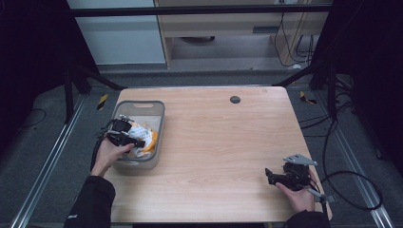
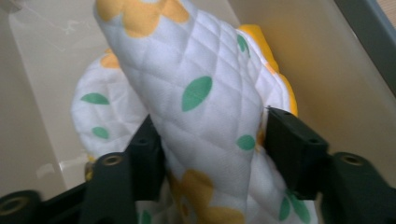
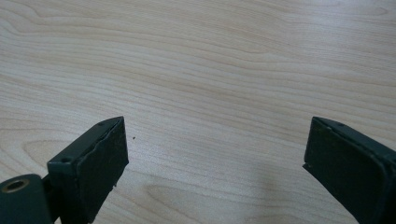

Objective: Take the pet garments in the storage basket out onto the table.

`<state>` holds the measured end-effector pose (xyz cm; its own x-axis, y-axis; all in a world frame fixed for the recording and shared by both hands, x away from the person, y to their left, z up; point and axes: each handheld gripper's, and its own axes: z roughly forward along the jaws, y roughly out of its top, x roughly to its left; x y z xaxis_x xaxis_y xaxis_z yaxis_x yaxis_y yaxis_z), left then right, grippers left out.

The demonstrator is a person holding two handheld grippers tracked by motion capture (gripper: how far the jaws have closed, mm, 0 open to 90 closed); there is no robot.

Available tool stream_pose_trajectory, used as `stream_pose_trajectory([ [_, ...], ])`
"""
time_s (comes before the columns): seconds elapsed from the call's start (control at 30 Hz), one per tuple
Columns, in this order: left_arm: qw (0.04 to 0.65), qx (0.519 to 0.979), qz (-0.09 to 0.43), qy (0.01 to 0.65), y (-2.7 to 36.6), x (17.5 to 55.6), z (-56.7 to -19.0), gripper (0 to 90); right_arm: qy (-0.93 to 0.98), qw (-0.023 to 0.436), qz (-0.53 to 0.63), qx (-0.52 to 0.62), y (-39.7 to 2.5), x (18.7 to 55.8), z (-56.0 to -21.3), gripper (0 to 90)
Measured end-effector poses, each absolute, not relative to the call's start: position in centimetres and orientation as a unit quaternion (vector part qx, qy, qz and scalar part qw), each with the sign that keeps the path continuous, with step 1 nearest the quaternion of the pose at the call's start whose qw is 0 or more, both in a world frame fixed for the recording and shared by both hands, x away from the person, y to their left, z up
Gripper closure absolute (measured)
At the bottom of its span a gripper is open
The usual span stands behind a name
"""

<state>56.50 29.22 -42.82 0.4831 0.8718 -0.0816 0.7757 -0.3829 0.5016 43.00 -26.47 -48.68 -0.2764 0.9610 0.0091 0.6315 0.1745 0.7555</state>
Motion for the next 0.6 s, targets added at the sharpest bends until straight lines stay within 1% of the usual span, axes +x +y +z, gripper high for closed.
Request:
stream_pose_trajectory([
  [0.07,0.243,0.821,0.099,0.507,29.3,56.5,-42.8,53.9,0.725,0.247,0.334,0.549,-26.5,43.0,-48.7,6.2],
  [0.17,0.241,0.82,0.098,0.51,29.4,56.6,-42.7,61.1,0.725,0.246,0.334,0.549,-26.5,43.0,-48.7,6.3],
  [0.2,0.238,0.821,0.1,0.508,29.3,56.5,-42.7,65.0,0.725,0.243,0.335,0.55,-26.5,43.0,-48.6,6.3],
  [0.27,0.237,0.822,0.103,0.507,29.2,56.5,-42.6,66.2,0.725,0.243,0.335,0.551,-26.5,43.0,-48.6,6.3],
  [0.3,0.237,0.822,0.107,0.508,29.1,56.4,-42.5,69.4,0.725,0.244,0.334,0.551,-26.5,43.0,-48.7,6.3],
  [0.43,0.242,0.82,0.121,0.505,28.9,56.2,-41.9,72.4,0.725,0.244,0.335,0.55,-26.5,43.0,-48.6,6.2],
  [0.6,0.247,0.815,0.14,0.505,29.0,55.8,-40.6,73.6,0.725,0.244,0.334,0.55,-26.5,43.0,-48.6,6.3],
])
